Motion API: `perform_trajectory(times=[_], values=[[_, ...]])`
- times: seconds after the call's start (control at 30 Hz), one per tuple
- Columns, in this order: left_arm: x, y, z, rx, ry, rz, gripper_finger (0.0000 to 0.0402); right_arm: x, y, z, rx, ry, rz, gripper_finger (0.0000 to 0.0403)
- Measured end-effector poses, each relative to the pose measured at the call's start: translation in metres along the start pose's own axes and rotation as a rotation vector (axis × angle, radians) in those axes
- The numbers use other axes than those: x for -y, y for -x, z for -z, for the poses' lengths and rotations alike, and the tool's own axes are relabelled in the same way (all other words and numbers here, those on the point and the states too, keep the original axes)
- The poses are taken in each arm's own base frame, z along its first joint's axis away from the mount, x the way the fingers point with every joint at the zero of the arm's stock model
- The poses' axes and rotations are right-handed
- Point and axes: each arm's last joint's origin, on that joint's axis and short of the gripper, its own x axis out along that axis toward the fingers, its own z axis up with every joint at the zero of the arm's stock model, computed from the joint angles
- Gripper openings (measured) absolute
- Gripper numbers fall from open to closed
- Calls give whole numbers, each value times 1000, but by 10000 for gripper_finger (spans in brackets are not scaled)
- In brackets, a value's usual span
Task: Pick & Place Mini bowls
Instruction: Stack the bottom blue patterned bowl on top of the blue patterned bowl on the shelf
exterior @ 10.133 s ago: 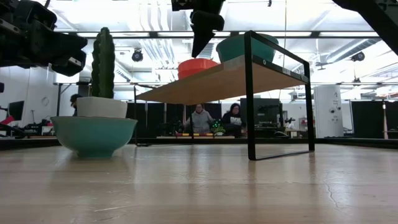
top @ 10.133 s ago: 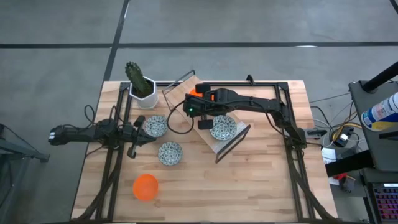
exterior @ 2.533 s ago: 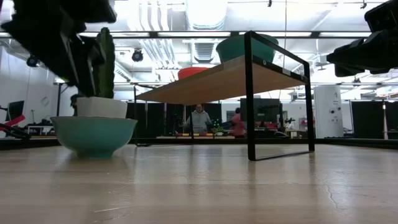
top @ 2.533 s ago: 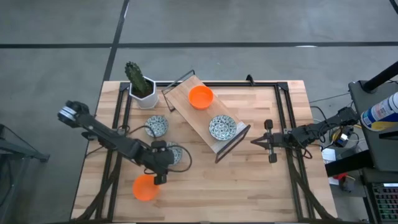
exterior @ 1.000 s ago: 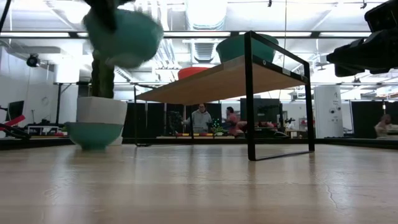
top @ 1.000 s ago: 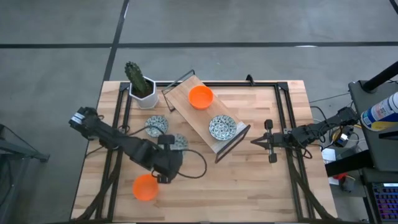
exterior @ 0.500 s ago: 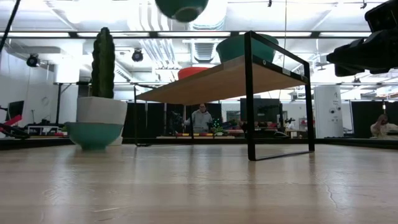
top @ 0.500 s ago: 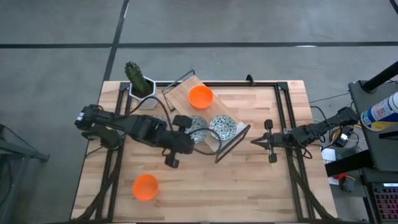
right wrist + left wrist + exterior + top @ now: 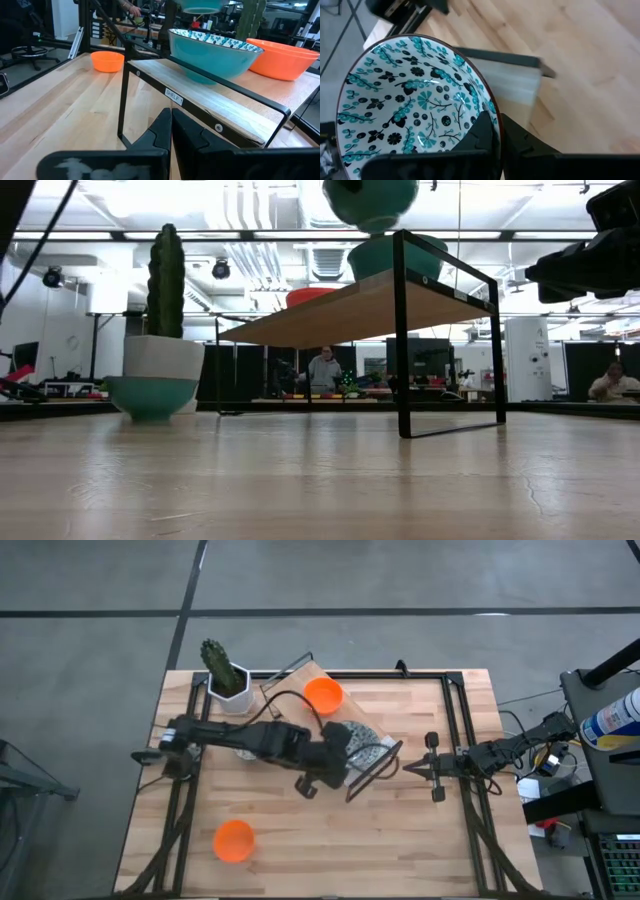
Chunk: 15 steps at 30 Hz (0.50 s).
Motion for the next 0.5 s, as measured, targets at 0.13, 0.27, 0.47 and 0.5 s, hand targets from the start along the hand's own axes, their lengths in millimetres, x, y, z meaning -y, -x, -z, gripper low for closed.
perform_trajectory(times=[0.13,0.27,0.47,0.5], values=[[-16,-9,2,-17,32,-9,8,0,0,0,1,4,0,8],[-25,-24,5,-17,56,22,9,0,0,0,0,2,0,8],[-27,-40,8,-34,69,59,10,0,0,0,0,-3,0,8],[-26,-42,8,-36,68,62,10,0,0,0,0,3,0,8]])
